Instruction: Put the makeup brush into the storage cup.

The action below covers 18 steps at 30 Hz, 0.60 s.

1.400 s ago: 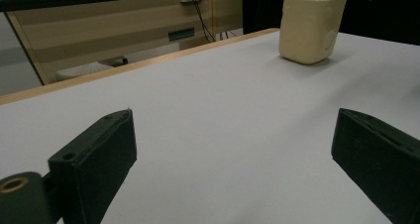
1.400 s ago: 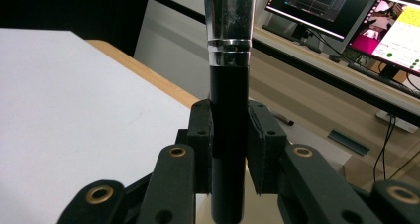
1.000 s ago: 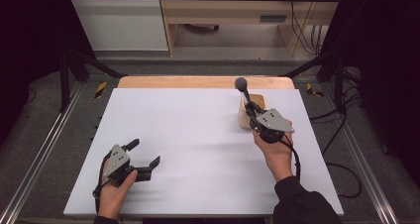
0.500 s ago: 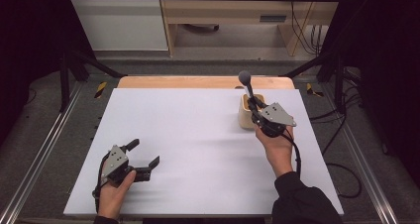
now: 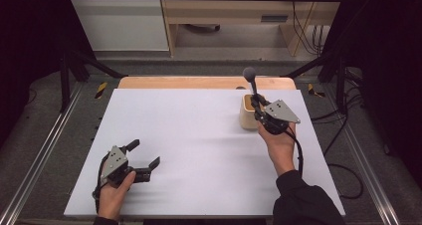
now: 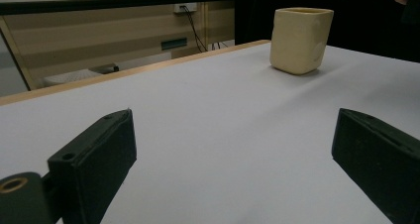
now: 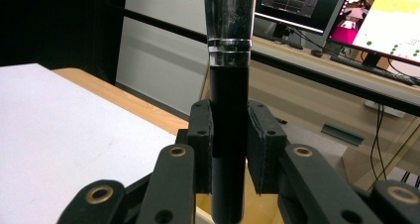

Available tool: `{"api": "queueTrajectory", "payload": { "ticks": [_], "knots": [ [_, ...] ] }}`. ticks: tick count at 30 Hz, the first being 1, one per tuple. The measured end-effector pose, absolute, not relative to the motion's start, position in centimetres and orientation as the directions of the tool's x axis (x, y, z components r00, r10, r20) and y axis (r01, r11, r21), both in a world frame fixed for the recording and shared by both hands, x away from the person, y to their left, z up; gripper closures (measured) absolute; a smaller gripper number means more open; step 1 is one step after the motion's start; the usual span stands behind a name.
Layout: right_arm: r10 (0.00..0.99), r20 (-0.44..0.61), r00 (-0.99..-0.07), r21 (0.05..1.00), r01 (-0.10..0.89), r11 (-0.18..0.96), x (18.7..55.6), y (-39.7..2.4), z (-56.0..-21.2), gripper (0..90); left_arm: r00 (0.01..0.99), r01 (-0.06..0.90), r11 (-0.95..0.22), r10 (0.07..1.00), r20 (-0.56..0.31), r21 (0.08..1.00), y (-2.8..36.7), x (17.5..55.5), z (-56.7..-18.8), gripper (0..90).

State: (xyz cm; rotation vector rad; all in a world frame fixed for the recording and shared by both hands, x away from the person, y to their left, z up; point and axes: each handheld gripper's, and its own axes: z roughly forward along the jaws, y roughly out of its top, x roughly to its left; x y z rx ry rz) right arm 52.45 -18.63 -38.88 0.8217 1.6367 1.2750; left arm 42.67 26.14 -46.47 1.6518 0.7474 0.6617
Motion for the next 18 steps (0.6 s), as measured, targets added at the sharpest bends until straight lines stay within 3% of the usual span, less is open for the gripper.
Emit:
{"api": "queueTrajectory", "payload": {
  "ticks": [18],
  "knots": [
    [0.910,-0.187,-0.371,0.980,-0.001,0.201,53.38,-19.35,-39.27,74.8,0.648,0.119,-0.155,0.760,0.042,0.981,26.09,42.93,-46.71,2.8]
  ]
}}
